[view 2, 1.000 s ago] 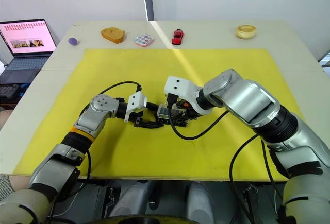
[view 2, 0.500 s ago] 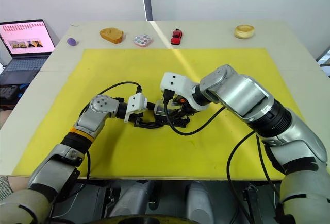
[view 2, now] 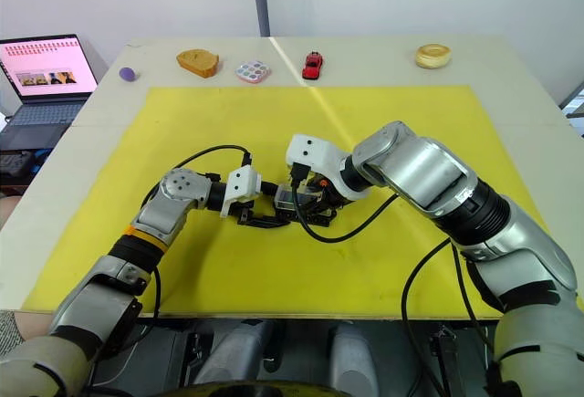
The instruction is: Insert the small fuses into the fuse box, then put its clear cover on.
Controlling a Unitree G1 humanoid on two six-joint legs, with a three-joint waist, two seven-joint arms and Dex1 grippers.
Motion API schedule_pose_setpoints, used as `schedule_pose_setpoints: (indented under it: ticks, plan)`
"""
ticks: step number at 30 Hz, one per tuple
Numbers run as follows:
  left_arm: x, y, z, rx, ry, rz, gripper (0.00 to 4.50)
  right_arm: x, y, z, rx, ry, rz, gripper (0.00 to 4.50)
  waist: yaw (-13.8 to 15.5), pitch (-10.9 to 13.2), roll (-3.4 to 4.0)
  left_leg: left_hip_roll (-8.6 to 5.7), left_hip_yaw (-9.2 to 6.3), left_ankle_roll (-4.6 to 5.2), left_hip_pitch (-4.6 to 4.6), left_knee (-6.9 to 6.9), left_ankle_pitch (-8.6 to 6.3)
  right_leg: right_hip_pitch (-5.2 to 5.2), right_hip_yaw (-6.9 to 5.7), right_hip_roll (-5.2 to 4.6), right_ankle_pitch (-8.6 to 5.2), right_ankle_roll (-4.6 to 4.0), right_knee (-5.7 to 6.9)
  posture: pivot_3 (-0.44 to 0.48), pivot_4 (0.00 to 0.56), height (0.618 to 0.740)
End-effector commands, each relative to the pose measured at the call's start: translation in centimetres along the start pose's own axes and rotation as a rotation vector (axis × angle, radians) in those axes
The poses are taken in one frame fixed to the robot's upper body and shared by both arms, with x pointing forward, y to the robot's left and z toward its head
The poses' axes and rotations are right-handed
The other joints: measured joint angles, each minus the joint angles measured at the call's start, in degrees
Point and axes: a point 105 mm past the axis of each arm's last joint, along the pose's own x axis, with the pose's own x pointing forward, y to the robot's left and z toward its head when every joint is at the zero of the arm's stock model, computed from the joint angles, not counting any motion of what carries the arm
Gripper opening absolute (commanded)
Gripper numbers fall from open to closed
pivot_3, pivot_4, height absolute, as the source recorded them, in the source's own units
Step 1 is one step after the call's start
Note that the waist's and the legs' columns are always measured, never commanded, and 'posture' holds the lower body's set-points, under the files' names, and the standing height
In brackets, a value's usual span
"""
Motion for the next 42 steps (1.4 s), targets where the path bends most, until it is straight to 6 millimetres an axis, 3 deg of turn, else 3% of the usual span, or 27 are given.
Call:
schedule_pose_setpoints:
  ticks: [1,6,8,10,24,32,42]
  plan:
    - [0.4,-0.8,-1.5,-0.039,0.047,-0.01,2.52,0.2,0.2,0.0,-0.008,-0.001,0.011,1.68,0.0,0.0,0.0,0.0,0.0,0.0,0.0,0.0,0.0,0.0,0.0,0.0,0.0,0.0,0.0,0.0,0.15,0.74]
    - [0.4,-0.8,-1.5,-0.04,0.048,-0.009,2.52,0.3,0.1,-0.2,-0.005,0.005,0.012,1.68,-0.02,0.0,0.0,0.0,0.0,0.0,0.0,0.0,0.0,0.0,0.0,0.0,0.0,0.0,0.0,0.0,0.15,0.74]
    - [0.4,-0.8,-1.5,-0.041,0.048,-0.01,2.52,0.3,0.1,-0.2,-0.004,0.003,0.012,2.71,-0.01,0.0,0.0,0.0,0.0,0.0,0.0,0.0,0.0,0.0,0.0,0.0,0.0,0.0,0.0,0.0,0.15,0.74]
    - [0.4,-0.9,-1.5,-0.04,0.048,-0.012,2.52,0.2,0.1,0.1,-0.004,-0.007,0.016,3.46,-0.03,0.0,0.0,0.0,0.0,0.0,0.0,0.0,0.0,0.0,0.0,0.0,0.0,0.0,0.0,0.0,0.15,0.74]
    - [0.6,-1.0,-1.6,-0.039,0.05,-0.017,2.52,-1.4,-1.0,1.7,-0.029,-0.062,-0.04,3.46,-0.05,0.0,0.0,0.0,-0.01,0.0,0.0,0.01,0.0,0.0,0.0,0.0,0.0,0.0,0.0,0.0,0.15,0.74]
    - [0.6,-0.9,-1.6,-0.039,0.049,-0.012,2.52,-1.6,-0.2,2.0,-0.047,-0.076,-0.008,3.46,-0.04,0.0,0.0,0.0,-0.01,0.0,0.0,0.01,0.0,0.0,0.0,0.0,0.0,0.0,0.0,0.0,0.15,0.74]
    - [0.5,-0.9,-1.7,-0.046,0.048,-0.008,2.52,-5.5,0.3,4.2,-0.156,-0.223,-0.028,3.46,0.05,0.0,0.0,0.0,-0.01,0.0,0.0,0.01,0.0,0.01,-0.01,0.0,0.0,0.0,0.0,0.0,0.15,0.74]
